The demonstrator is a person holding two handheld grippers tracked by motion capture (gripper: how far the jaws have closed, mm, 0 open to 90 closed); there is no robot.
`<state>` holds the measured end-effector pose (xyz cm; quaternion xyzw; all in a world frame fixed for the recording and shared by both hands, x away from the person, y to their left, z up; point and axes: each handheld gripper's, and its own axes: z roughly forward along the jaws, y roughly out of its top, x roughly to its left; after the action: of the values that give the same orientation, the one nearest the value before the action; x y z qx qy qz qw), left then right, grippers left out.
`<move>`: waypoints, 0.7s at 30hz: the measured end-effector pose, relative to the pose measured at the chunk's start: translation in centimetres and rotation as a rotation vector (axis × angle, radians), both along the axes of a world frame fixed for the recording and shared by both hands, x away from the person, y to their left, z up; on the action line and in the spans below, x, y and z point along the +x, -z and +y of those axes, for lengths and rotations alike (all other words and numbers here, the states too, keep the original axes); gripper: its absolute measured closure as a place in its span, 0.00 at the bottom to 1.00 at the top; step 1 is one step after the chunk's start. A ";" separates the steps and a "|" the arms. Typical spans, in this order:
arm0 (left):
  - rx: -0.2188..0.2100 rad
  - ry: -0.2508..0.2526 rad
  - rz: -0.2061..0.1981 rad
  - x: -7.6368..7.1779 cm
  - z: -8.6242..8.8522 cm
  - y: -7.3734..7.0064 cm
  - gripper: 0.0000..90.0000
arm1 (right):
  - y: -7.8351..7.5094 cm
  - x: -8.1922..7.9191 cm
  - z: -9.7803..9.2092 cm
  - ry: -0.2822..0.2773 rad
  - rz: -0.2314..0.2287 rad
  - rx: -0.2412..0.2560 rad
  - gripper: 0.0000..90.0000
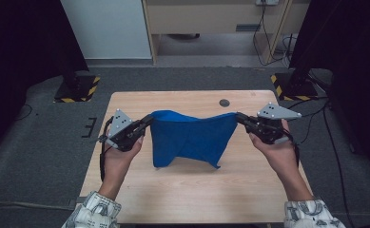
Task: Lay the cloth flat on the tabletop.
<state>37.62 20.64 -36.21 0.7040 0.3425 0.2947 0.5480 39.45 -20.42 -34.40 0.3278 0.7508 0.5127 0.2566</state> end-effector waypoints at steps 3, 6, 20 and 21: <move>-0.002 0.001 -0.008 -0.4 0.0 -0.2 0.98 | -0.1 -0.2 -0.1 0.000 0.000 0.006 0.98; -0.003 0.004 -0.020 -1.1 0.0 -0.5 0.98 | -0.5 -0.7 -0.3 -0.008 -0.012 0.010 0.98; 0.025 0.056 -0.044 -5.9 -1.5 -3.4 0.98 | -3.4 -4.3 -1.9 -0.031 -0.067 0.008 0.98; 0.025 0.059 -0.040 -6.0 -1.6 -3.5 0.98 | -3.7 -4.5 -2.0 -0.033 -0.067 0.006 0.98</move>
<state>31.62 19.03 -32.75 0.7145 0.3070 0.2968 0.5542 34.95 -22.46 -30.69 0.2989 0.7456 0.5298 0.2723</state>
